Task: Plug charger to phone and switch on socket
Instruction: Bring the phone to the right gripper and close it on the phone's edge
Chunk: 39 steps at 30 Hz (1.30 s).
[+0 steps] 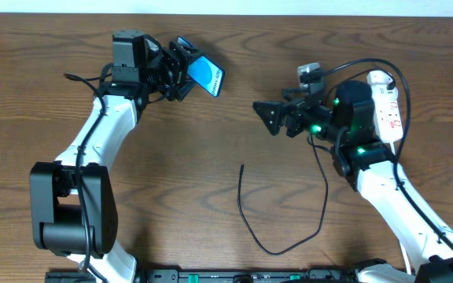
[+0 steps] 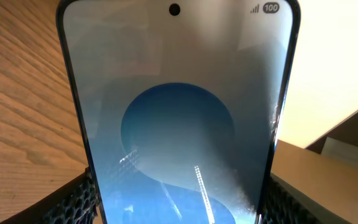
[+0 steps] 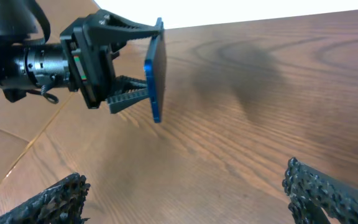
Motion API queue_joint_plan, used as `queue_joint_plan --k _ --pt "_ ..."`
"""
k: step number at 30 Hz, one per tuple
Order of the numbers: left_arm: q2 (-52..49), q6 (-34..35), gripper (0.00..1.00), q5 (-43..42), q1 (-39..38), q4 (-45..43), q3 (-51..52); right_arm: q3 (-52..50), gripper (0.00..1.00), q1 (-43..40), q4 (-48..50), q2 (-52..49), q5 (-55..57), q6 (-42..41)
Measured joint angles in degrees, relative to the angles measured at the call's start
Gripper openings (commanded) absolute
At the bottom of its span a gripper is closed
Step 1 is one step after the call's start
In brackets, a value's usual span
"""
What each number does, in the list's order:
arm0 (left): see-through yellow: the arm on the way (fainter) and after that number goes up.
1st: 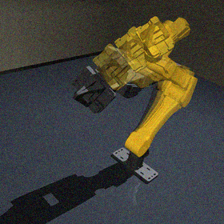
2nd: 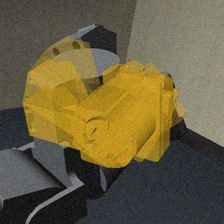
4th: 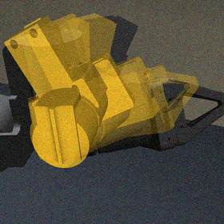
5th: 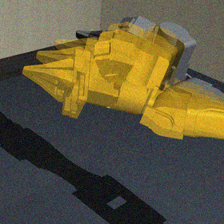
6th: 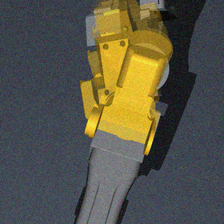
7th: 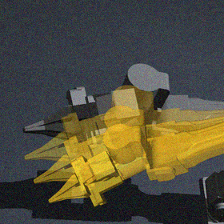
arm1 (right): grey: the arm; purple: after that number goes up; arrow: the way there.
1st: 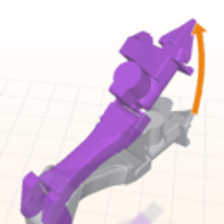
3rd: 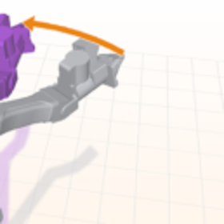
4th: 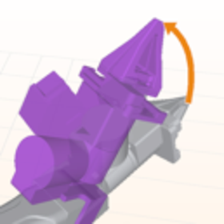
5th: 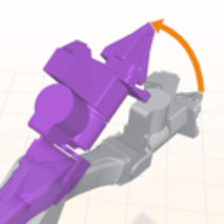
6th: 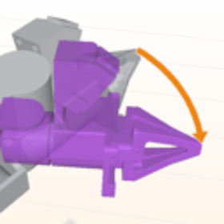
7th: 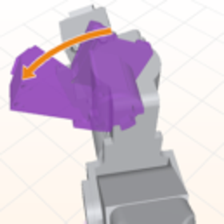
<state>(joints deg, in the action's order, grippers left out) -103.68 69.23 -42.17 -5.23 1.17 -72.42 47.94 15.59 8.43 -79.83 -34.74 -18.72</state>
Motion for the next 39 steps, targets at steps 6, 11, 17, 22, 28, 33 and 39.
queue_joint_plan --k 6,11,17,22,28,33,39 --pt "0.0 0.0 0.07 0.7 -2.4 0.0 0.0 0.0 0.99 2.4 0.3 -0.6 2.9 -0.3" --pt "0.0 0.2 0.07 2.1 -4.9 0.0 0.0 0.0 0.99 3.5 0.3 -1.6 5.1 -0.4" --pt "0.0 1.6 0.07 3.6 -7.4 0.0 0.0 0.0 0.99 3.7 0.6 -1.6 6.3 -0.4" --pt "0.0 2.4 0.07 4.0 -9.1 -0.7 0.0 0.0 0.99 3.7 0.6 -1.6 6.6 -0.4" --pt "0.0 4.7 0.07 4.2 -10.7 -1.0 0.0 0.0 0.99 3.7 0.6 -1.6 7.6 -0.4" --pt "0.0 7.0 0.08 4.4 -11.5 -1.0 0.0 0.0 0.99 3.7 0.6 -1.6 8.6 -0.4" --pt "0.0 8.9 0.08 4.6 -13.0 -1.1 0.0 0.0 0.99 3.7 0.6 -1.6 9.8 -0.4"
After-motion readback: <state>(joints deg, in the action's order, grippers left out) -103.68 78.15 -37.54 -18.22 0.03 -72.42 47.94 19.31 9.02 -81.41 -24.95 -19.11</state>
